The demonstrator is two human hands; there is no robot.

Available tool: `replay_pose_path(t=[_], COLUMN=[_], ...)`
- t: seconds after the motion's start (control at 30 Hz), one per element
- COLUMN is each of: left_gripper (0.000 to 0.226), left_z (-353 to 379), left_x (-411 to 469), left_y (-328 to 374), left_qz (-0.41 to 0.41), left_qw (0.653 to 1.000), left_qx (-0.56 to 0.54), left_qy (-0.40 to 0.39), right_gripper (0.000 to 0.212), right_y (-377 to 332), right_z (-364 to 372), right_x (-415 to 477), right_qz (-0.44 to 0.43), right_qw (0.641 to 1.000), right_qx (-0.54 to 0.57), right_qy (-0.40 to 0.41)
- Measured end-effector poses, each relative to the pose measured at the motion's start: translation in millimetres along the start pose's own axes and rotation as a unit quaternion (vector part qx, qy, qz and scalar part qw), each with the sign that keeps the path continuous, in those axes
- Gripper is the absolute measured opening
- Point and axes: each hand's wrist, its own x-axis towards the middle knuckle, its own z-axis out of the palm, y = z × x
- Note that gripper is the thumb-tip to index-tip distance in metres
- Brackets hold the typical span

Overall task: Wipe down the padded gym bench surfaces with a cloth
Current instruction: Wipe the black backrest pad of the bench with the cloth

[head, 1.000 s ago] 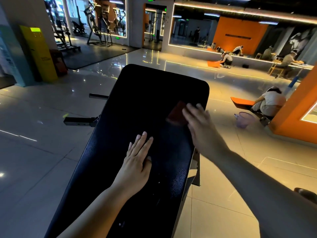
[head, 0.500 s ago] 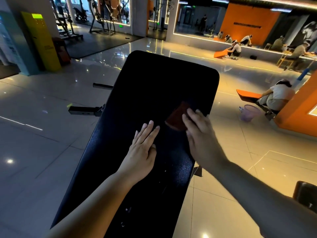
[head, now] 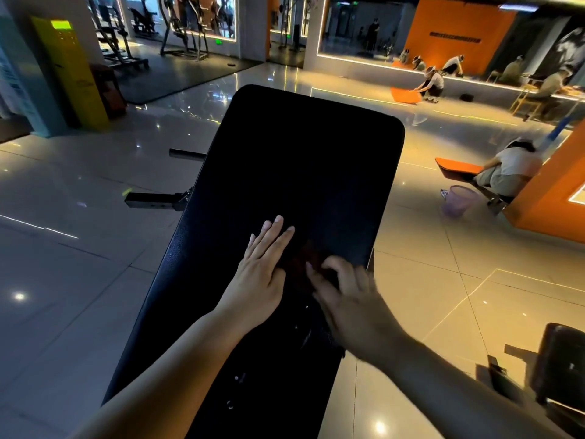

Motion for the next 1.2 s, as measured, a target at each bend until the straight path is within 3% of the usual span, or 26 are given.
replay_pose_path(t=[0.07,0.17,0.27,0.37,0.4,0.47,0.57,0.67,0.77,0.93,1.03,1.1,1.2], left_gripper=[0.061,0.052,0.051,0.053,0.054,0.052,0.042,0.037,0.044,0.062,0.063,0.063,0.077], left_z=[-1,0,3,8,10,13,20,35,49,70,74,64,39], left_x=[-1,-4,-13,-28,-33,-45,-62,-79,-82,-62,-60,-59,-47], left_y=[1,4,7,6,8,15,24,33,44,73,66,44,20], left_qz=[0.001,-0.003,-0.01,-0.015,-0.017,-0.018,-0.008,-0.053,-0.068,-0.151,-0.108,-0.065,-0.11], left_qw=[1.0,0.999,0.998,0.998,0.998,0.994,0.98,0.983,0.987,0.982,0.976,0.97,0.964], left_qx=[-0.016,-0.032,-0.054,-0.039,-0.034,-0.029,-0.016,-0.084,-0.064,0.1,0.188,0.233,0.24], left_qy=[0.003,0.016,0.038,0.05,0.057,0.102,0.2,0.157,0.13,0.059,0.003,0.007,0.04], right_gripper=[0.066,0.067,0.069,0.081,0.089,0.085,0.069,0.035,0.044,0.038,0.043,0.048,0.055], right_y=[16,4,-32,-7,3,8,-29,-59,-43,-10,-5,-2,-7], right_z=[-3,3,13,5,3,2,4,7,0,-15,-11,-5,10], right_x=[7,5,-17,-18,-14,-8,-12,-21,-21,-4,19,28,27], right_qz=[0.07,0.192,0.115,0.028,0.053,0.163,0.189,0.145,0.066,0.182,0.174,0.187,0.188], right_qw=[0.997,0.979,0.992,0.999,0.998,0.985,0.972,0.961,0.963,0.928,0.938,0.934,0.944], right_qx=[-0.001,0.051,0.051,0.013,0.011,0.05,0.142,0.236,0.259,0.318,0.285,0.293,0.248], right_qy=[0.019,0.037,-0.009,-0.03,-0.02,0.025,-0.003,-0.01,-0.027,0.07,0.095,0.085,0.106])
